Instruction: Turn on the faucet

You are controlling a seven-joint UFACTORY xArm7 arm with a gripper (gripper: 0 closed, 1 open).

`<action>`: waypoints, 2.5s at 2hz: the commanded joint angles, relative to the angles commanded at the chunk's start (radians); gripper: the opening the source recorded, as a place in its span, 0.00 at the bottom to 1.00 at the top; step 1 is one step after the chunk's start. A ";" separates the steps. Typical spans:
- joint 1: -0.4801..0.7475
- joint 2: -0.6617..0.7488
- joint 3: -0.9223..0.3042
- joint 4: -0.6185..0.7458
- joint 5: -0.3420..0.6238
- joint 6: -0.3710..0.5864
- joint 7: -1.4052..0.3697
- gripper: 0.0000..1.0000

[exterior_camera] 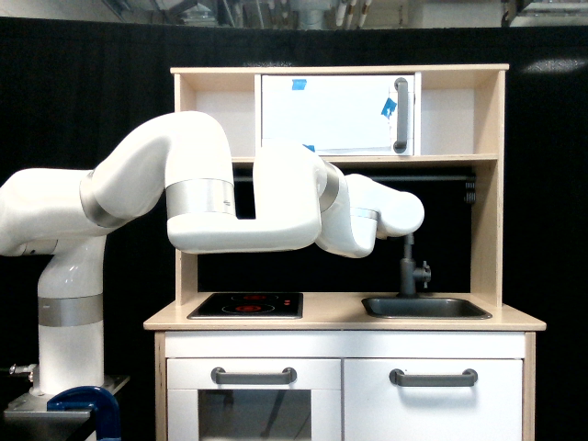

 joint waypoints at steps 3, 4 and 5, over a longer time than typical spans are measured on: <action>-0.565 -0.031 0.081 -0.341 -0.107 0.204 0.034 1.00; -0.815 -0.051 0.078 -0.431 -0.156 0.360 0.024 1.00; -0.849 -0.057 0.082 -0.453 -0.165 0.371 0.029 1.00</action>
